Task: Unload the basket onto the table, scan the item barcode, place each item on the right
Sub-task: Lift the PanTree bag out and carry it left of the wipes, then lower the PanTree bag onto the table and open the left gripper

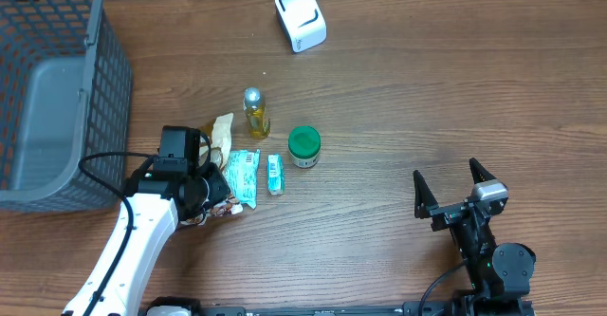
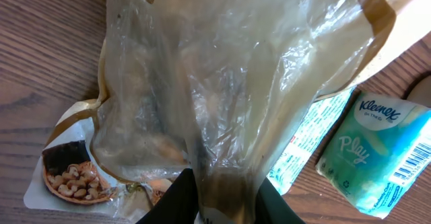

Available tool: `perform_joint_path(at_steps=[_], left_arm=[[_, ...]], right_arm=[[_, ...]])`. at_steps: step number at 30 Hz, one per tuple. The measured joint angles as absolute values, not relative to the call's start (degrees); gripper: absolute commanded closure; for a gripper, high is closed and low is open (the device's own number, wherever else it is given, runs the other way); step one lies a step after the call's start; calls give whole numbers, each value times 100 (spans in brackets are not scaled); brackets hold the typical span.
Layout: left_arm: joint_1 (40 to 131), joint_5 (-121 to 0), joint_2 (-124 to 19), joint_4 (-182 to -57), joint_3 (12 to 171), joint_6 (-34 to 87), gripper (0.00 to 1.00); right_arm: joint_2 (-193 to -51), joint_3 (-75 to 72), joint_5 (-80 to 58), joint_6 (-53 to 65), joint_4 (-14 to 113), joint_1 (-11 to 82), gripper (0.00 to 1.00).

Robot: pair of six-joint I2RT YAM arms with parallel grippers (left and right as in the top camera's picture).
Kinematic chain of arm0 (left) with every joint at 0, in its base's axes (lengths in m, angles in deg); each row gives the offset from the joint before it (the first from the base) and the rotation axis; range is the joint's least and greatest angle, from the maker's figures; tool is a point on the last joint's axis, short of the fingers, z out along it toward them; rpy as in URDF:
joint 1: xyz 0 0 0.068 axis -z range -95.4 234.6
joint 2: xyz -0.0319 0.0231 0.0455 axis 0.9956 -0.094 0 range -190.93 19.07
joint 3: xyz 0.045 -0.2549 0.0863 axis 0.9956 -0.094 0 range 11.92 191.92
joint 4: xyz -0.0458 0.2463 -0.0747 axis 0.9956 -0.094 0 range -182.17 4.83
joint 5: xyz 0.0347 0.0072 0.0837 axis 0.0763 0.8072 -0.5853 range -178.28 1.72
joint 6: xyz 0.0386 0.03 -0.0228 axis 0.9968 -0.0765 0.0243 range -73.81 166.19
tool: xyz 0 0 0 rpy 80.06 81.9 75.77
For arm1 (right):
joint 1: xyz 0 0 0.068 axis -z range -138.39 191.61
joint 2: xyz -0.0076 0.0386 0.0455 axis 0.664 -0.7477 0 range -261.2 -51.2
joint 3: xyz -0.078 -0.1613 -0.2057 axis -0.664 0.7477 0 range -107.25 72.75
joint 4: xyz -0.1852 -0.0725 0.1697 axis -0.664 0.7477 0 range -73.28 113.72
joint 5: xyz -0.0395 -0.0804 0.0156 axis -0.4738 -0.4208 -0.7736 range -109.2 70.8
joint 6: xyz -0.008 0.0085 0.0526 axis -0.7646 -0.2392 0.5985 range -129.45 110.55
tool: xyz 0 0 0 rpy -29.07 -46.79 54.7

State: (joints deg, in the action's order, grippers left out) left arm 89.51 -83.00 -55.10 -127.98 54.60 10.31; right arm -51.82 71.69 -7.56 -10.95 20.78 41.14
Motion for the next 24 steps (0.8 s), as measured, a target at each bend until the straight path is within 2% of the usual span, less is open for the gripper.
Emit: perform_joint_path(at_steps=[4, 10, 12, 19, 24], left_arm=[[8951, -8300, -5657, -12723, 5460, 1029, 79], [8951, -8285, -5956, -12555, 5460, 1009, 53], [8951, -8233, -5993, -12529, 5460, 1000, 48], [8951, -8121, -5998, -12778, 5512, 1055, 41], [8951, -8106, -6013, -13434, 6070, 1250, 42]], right_arm=[[-5182, 7169, -759, -1095, 2078, 4114, 0], [-5182, 7169, -756, -1093, 2080, 4114, 0], [-5182, 7169, -756, -1093, 2080, 4114, 0], [-5182, 7169, -756, -1091, 2080, 4114, 0], [-5182, 7169, -759, -1093, 2073, 4114, 0]])
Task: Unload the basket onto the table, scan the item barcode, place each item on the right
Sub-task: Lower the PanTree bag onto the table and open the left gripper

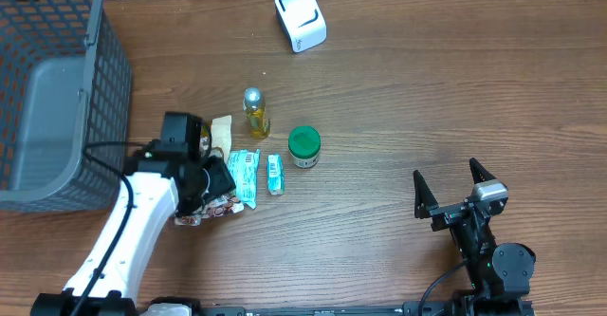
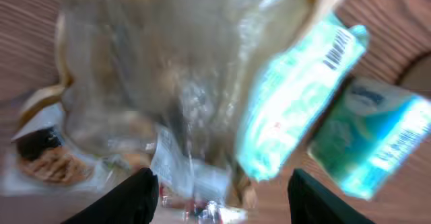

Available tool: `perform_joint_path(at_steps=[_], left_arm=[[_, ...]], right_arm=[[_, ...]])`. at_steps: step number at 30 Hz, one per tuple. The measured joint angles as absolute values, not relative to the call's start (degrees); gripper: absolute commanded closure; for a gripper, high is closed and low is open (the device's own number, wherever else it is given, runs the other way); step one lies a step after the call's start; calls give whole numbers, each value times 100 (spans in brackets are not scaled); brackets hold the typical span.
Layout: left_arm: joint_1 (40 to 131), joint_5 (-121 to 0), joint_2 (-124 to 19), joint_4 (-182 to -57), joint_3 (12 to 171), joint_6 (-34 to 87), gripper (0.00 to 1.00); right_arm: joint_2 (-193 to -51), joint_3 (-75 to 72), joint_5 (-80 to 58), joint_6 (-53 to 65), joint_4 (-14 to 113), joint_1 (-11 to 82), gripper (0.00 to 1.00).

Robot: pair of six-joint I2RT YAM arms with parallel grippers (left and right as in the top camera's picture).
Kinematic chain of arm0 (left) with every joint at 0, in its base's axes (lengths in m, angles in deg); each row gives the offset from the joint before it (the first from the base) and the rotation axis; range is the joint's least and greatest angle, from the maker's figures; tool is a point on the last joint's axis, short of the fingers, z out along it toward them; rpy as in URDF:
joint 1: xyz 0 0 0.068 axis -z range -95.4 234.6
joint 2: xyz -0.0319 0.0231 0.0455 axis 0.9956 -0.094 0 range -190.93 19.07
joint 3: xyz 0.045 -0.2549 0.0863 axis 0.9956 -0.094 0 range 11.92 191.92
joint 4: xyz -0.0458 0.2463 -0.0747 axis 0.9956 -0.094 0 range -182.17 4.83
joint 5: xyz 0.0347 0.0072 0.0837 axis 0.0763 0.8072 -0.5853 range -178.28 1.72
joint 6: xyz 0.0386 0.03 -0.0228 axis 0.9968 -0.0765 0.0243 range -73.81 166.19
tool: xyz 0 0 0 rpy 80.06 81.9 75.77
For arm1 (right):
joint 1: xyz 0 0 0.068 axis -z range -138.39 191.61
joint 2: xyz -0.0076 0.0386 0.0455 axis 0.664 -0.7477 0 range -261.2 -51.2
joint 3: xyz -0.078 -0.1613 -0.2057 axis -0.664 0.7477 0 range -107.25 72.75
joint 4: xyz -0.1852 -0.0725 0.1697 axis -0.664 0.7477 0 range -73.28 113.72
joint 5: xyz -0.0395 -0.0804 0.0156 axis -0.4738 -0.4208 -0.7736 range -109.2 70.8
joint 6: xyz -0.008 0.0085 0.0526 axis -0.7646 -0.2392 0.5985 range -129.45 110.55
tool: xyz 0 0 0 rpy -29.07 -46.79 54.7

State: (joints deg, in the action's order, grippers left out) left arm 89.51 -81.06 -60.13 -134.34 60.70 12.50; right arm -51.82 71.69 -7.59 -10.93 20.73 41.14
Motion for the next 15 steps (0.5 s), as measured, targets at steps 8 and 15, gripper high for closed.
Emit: perform_joint_path(at_steps=[8, 15], left_arm=[[8951, -8123, -6024, -14260, 7418, 1807, 41], [8951, -8821, -6024, -14306, 7862, 2069, 0]], right_arm=[[-5182, 7169, -756, -1095, 2078, 4114, 0], [-5182, 7169, -756, -1095, 2076, 4114, 0]])
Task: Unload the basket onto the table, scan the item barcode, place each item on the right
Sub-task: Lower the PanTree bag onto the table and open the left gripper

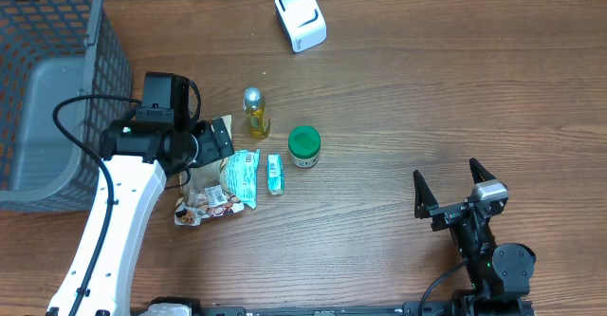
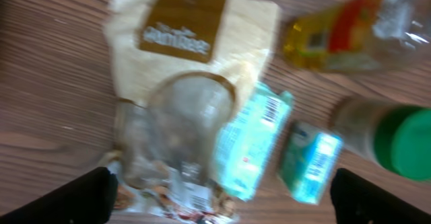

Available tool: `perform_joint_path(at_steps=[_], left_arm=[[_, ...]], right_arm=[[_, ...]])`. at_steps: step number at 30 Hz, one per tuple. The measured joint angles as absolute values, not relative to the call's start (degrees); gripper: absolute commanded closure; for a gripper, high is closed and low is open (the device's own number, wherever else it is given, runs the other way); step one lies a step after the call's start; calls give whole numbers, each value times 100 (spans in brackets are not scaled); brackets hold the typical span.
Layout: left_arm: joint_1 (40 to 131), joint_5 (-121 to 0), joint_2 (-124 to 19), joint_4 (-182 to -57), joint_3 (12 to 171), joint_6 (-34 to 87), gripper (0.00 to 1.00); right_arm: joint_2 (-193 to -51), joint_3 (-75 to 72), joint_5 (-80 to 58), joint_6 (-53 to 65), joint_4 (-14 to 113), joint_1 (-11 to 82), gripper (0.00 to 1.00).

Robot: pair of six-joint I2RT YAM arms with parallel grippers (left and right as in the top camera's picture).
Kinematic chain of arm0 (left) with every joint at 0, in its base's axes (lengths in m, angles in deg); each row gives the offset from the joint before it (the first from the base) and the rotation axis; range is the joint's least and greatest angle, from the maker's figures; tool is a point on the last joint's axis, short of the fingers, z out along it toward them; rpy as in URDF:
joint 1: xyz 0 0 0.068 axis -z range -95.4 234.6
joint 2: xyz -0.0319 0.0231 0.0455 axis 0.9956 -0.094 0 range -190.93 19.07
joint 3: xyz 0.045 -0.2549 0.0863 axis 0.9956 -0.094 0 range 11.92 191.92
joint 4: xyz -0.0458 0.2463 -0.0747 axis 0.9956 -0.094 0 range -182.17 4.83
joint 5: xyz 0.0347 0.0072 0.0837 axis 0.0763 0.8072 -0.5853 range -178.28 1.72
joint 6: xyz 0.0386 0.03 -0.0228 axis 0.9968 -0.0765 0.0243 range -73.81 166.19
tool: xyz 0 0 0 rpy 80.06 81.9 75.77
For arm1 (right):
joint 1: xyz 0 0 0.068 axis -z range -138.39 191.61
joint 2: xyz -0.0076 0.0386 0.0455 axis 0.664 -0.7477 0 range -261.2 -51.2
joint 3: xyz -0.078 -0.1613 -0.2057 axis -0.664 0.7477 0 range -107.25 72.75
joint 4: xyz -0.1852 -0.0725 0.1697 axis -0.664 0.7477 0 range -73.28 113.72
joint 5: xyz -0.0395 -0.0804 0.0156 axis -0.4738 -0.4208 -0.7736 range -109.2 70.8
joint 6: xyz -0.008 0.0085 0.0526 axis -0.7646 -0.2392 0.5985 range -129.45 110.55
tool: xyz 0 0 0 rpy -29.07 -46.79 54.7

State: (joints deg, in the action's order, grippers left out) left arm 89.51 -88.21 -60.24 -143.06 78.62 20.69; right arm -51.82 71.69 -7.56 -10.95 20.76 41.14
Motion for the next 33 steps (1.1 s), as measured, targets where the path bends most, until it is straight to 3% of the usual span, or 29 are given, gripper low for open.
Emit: perform_joint_path(at_steps=[8, 19, 25, 33], left_arm=[[8951, -10187, -6024, -14389, 7862, 2098, 1], [8934, -11135, -6024, -14369, 7862, 2117, 0], [8643, -11205, -6024, -14308, 7862, 2334, 0], [8258, -10217, -6024, -14065, 7862, 2994, 0]], right_arm=[[-5182, 7169, -759, -1097, 2073, 4114, 0], [-5182, 7169, -756, -1097, 2073, 4114, 0], [-5182, 7169, -756, -1095, 2073, 4114, 0], [-5182, 7169, -756, -1093, 2078, 4114, 0]])
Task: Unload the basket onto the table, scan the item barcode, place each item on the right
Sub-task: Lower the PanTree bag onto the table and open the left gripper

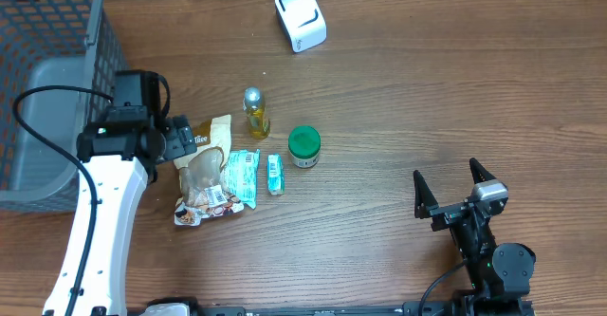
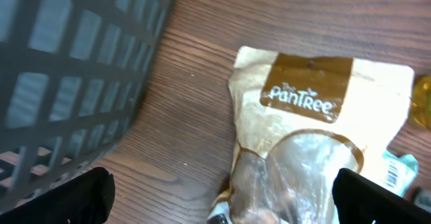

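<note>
A tan and clear PanTree snack bag lies flat on the wood table, left of the other items. My left gripper hangs open above the bag's left edge, close to the basket, its fingertips wide apart and holding nothing. In the overhead view the left gripper is at the bag's upper left. The white scanner stands at the back of the table. My right gripper is open at the front right, far from the items.
A grey mesh basket fills the left side, and its wall is right beside the left gripper. Two teal packets, a small oil bottle and a green-lidded jar lie right of the bag.
My left gripper has moved left and back, from above the cluster of items to beside the basket wall. It is still open. The items and the right arm have not moved.
My left gripper was low and shut on the clear end of the snack bag. Then its fingers were apart and the bag was free. Then it was open high over the items, and now it is open further left beside the basket, with the bag flat on the table.
</note>
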Available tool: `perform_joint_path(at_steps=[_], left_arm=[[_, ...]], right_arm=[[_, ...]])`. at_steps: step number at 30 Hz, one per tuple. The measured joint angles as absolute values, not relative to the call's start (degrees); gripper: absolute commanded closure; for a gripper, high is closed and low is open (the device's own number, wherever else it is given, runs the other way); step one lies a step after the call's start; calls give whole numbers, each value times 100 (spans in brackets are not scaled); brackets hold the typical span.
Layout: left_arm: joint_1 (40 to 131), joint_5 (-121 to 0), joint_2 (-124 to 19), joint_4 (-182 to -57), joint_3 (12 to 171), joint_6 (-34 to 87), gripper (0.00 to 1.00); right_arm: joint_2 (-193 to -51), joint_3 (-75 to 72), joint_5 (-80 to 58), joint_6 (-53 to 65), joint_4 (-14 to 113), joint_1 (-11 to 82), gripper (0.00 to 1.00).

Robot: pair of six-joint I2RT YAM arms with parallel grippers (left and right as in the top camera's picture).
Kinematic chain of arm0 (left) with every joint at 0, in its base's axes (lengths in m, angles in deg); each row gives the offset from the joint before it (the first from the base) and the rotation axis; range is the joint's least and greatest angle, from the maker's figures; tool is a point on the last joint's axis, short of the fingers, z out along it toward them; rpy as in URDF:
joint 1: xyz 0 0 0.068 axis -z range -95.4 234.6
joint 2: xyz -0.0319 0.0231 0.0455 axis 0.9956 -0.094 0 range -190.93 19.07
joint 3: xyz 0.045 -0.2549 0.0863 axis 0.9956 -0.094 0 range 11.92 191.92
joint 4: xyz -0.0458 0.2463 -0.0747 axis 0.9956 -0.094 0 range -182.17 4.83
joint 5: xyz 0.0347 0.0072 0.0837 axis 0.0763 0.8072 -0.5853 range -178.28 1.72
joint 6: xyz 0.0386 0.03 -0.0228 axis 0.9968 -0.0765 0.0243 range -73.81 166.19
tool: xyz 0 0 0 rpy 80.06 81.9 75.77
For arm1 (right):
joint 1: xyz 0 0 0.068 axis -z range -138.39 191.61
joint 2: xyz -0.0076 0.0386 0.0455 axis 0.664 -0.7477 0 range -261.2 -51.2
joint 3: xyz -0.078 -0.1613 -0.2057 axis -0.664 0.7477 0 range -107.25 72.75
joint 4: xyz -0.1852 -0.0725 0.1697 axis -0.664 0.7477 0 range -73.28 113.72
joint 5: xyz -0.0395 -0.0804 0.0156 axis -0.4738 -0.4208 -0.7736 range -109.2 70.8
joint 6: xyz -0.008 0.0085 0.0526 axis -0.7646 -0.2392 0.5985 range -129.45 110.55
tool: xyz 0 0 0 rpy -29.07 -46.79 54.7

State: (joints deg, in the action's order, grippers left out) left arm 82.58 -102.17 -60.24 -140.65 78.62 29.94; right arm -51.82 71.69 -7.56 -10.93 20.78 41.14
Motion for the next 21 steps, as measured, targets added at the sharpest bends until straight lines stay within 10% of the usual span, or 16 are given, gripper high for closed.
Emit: perform_joint_path(at_steps=[21], left_arm=[[8247, -9830, -6024, -14094, 7862, 3162, 1]], right_arm=[[-5182, 7169, -756, -1095, 2076, 4114, 0]])
